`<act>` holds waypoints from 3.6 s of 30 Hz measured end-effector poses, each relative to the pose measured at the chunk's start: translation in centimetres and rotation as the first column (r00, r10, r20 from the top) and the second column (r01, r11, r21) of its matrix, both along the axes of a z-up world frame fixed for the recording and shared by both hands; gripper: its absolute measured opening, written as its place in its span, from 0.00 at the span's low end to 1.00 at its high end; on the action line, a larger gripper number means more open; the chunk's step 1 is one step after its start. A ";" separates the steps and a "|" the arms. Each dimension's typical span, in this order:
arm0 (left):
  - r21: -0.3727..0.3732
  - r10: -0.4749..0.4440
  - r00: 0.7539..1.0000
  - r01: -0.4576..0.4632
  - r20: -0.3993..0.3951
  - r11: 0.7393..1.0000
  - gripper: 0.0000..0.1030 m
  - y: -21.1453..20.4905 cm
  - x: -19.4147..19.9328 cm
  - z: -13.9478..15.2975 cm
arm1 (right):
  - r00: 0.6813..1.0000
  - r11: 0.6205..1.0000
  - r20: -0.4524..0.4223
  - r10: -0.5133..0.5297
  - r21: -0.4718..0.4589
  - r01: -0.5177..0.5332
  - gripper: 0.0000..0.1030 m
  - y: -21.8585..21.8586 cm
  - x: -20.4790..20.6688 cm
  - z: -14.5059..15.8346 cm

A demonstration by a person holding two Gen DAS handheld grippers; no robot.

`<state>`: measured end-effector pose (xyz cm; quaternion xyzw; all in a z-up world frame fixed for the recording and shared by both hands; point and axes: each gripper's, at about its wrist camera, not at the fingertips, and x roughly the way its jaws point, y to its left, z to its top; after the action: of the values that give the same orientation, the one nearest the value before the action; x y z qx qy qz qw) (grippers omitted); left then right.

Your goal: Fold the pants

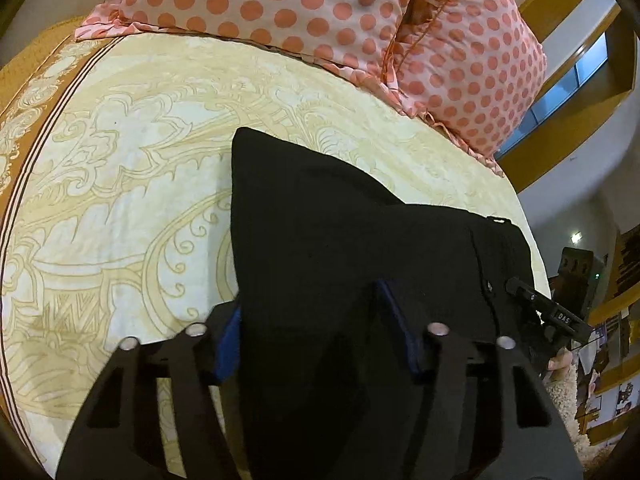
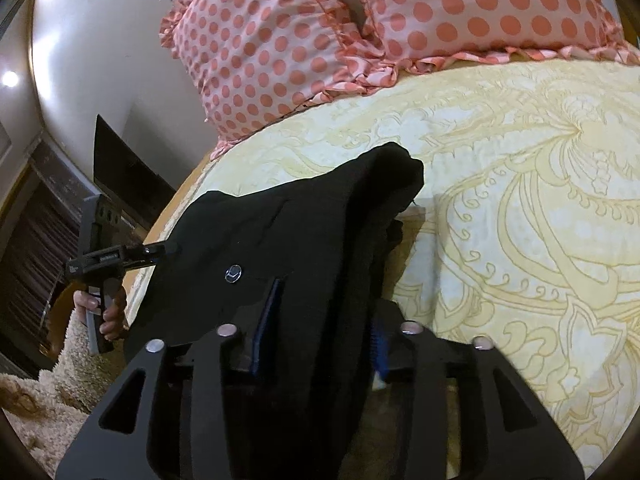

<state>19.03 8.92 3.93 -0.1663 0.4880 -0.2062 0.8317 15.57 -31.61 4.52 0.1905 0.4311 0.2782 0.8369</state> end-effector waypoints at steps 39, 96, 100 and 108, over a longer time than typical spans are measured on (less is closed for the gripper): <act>0.180 0.169 0.985 -0.175 0.046 0.968 0.18 -2.6 17.1 0.6 | 0.987 0.970 0.043 -0.154 -0.185 0.159 0.29 0.7 17.2 0.7; 0.438 0.182 0.953 -0.275 0.244 0.856 0.98 -6.2 -8.4 -1.0 | 0.959 0.835 0.167 -0.227 -0.474 0.280 0.99 11.6 -4.6 -0.2; 0.433 0.175 0.946 -0.283 0.272 0.856 0.98 -6.3 -8.9 -1.1 | 0.958 0.810 0.195 -0.210 -0.514 0.282 0.99 12.2 -5.0 -0.4; 0.416 0.165 0.931 -0.297 0.325 0.859 0.98 -6.3 -9.5 -1.4 | 0.941 0.807 0.241 -0.239 -0.490 0.330 0.99 12.1 -5.6 -0.7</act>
<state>9.57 2.65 2.57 0.0075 0.3772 -0.0043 0.9261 9.94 -19.49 3.83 -0.0058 0.3849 0.0364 0.9222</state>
